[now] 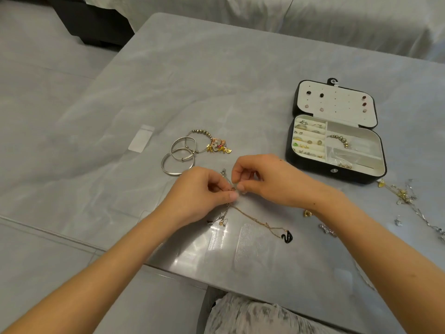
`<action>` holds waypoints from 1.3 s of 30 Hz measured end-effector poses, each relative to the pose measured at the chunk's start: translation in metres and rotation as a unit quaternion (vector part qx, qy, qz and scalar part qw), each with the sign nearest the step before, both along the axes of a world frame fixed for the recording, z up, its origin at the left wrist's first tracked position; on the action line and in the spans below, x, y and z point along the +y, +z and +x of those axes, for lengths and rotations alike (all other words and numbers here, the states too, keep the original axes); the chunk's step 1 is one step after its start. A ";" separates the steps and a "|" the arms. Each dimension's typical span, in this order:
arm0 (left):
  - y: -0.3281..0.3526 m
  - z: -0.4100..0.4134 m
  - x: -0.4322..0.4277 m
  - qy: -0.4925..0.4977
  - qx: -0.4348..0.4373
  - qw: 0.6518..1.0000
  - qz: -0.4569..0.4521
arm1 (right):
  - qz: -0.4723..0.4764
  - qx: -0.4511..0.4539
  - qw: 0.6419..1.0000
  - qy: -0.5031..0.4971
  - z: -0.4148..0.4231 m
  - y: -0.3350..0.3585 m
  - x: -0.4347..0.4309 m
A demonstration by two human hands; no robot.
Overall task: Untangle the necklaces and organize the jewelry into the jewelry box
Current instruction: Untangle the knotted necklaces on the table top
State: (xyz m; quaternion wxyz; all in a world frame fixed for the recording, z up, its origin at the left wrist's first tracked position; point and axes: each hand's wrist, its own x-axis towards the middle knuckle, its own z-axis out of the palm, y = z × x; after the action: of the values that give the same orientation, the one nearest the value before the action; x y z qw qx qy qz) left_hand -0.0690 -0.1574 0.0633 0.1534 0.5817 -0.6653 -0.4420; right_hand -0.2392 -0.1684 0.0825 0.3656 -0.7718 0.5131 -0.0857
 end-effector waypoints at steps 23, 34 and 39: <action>0.006 0.002 -0.002 0.030 0.097 0.993 0.066 | -0.174 0.115 0.975 -0.070 -0.007 -0.011 0.029; 0.001 0.006 -0.002 -0.008 0.112 0.992 0.052 | -0.156 0.017 0.974 -0.161 -0.002 -0.025 0.039; 0.000 0.007 -0.002 -0.018 0.126 0.990 0.053 | -0.166 0.033 0.968 -0.185 0.011 -0.027 0.045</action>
State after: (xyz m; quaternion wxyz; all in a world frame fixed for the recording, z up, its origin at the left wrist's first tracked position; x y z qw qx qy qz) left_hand -0.0624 -0.1594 0.0631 0.1969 0.5167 -0.6264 -0.5494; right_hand -0.2287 -0.1235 0.0553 0.1932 -0.7159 0.6374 -0.2097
